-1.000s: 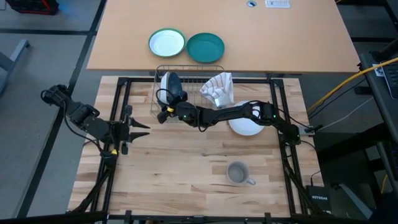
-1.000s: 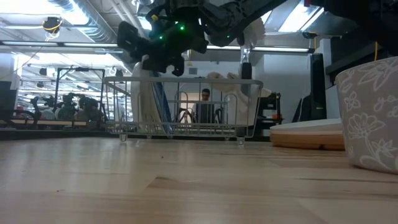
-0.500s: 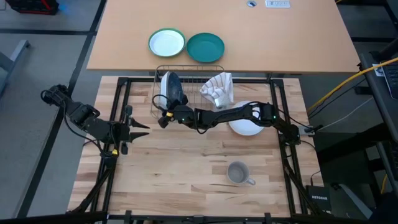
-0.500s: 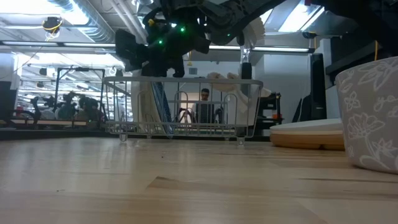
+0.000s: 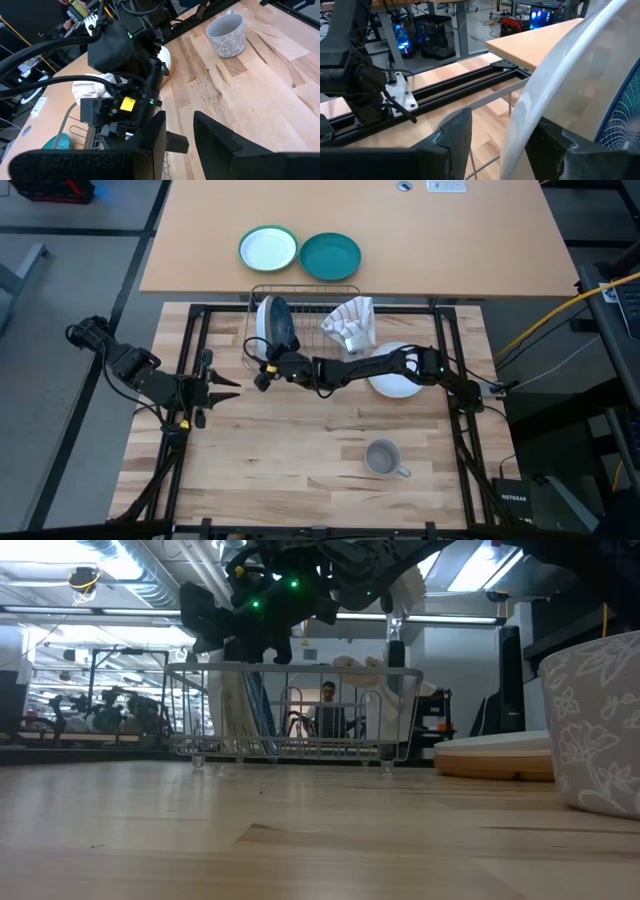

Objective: Sort dishes
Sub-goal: Put the left white plate in the dish rack, then put the white plate in the dish rack

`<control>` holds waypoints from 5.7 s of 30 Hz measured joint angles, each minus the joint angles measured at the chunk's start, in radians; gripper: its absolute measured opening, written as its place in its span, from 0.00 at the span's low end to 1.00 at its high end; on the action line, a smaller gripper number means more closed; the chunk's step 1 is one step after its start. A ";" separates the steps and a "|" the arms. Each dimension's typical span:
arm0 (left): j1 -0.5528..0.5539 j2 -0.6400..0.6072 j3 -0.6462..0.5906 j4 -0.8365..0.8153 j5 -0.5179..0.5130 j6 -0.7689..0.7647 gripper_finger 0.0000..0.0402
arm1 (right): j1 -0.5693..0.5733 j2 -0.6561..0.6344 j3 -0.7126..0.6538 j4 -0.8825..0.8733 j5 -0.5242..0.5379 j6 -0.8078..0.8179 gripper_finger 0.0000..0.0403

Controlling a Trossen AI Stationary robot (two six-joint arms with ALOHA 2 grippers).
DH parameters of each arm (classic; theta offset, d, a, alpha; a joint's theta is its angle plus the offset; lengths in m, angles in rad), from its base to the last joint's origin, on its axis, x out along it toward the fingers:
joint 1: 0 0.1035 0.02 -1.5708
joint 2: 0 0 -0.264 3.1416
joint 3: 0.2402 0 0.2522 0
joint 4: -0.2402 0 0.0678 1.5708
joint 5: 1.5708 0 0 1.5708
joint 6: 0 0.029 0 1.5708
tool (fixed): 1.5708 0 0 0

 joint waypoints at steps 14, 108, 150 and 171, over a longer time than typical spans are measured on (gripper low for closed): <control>0.000 0.000 0.000 0.001 0.000 -0.006 0.22 | 0.007 0.001 0.095 -0.042 -0.053 -0.087 0.42; 0.098 0.034 -0.132 -0.229 -0.026 -0.313 0.22 | 0.011 -0.011 0.143 -0.086 0.079 -0.338 0.42; 0.098 0.035 -0.134 -0.078 -0.025 -0.162 0.22 | 0.173 -0.433 0.587 -1.675 0.203 -0.266 0.42; 0.098 0.036 -0.134 -0.075 -0.026 -0.179 0.22 | 0.245 -0.500 -0.111 -1.873 -0.271 -0.142 0.42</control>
